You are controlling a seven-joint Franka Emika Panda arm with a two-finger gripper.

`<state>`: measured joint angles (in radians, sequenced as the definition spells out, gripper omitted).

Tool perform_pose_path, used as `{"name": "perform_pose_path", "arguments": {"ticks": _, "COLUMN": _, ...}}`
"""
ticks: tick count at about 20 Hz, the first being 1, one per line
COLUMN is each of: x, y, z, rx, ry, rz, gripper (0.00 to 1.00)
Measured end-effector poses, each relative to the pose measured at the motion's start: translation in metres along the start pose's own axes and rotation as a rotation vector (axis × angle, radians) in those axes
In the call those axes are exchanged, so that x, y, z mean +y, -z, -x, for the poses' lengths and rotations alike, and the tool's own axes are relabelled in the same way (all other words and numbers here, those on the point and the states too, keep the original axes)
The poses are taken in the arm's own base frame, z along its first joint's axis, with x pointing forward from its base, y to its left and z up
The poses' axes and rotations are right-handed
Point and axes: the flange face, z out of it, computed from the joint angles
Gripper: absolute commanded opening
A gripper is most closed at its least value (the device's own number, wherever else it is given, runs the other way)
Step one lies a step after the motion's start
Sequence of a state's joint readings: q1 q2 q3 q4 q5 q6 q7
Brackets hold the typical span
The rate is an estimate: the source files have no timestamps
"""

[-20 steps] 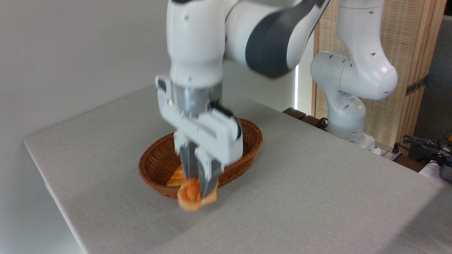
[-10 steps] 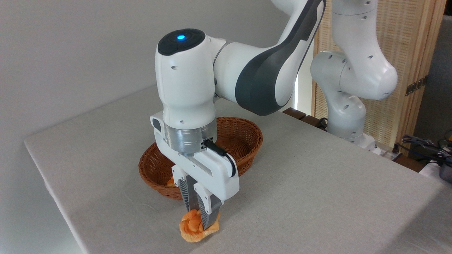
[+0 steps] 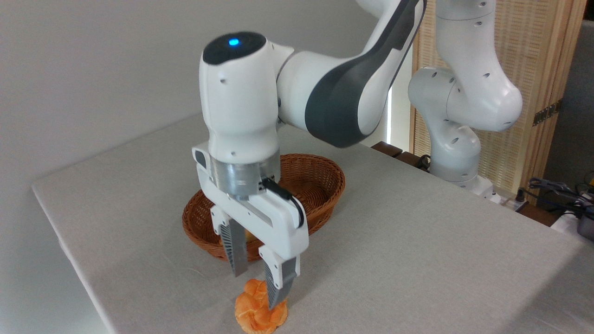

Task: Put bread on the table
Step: 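Open the gripper to release the bun and raise it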

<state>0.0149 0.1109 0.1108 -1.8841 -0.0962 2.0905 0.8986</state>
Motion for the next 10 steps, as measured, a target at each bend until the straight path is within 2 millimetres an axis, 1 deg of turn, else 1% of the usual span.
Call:
{"name": "perform_pose_path", "arguments": {"ticks": 1, "x": -0.002, "y": 0.012, "z": -0.003, "rx": 0.014, "ry": -0.001, "rz": -0.015, "gripper": 1.00}}
{"name": "perform_pose_path", "arguments": {"ticks": 3, "x": -0.002, "y": 0.042, "z": -0.007, "rx": 0.024, "ry": -0.004, "rz": -0.019, "gripper": 1.00}}
{"name": "perform_pose_path", "arguments": {"ticks": 5, "x": 0.005, "y": 0.080, "z": -0.006, "rx": 0.015, "ry": -0.013, "rz": 0.003, "gripper": 1.00}}
{"name": "perform_pose_path", "arguments": {"ticks": 6, "x": 0.012, "y": 0.099, "z": -0.007, "rx": 0.012, "ry": -0.022, "rz": 0.019, "gripper": 1.00}}
{"name": "perform_pose_path", "arguments": {"ticks": 8, "x": 0.034, "y": 0.127, "z": -0.013, "rx": 0.009, "ry": -0.025, "rz": 0.057, "gripper": 1.00}}
{"name": "perform_pose_path", "arguments": {"ticks": 10, "x": 0.059, "y": 0.139, "z": -0.027, "rx": -0.003, "ry": -0.024, "rz": 0.075, "gripper": 1.00}}
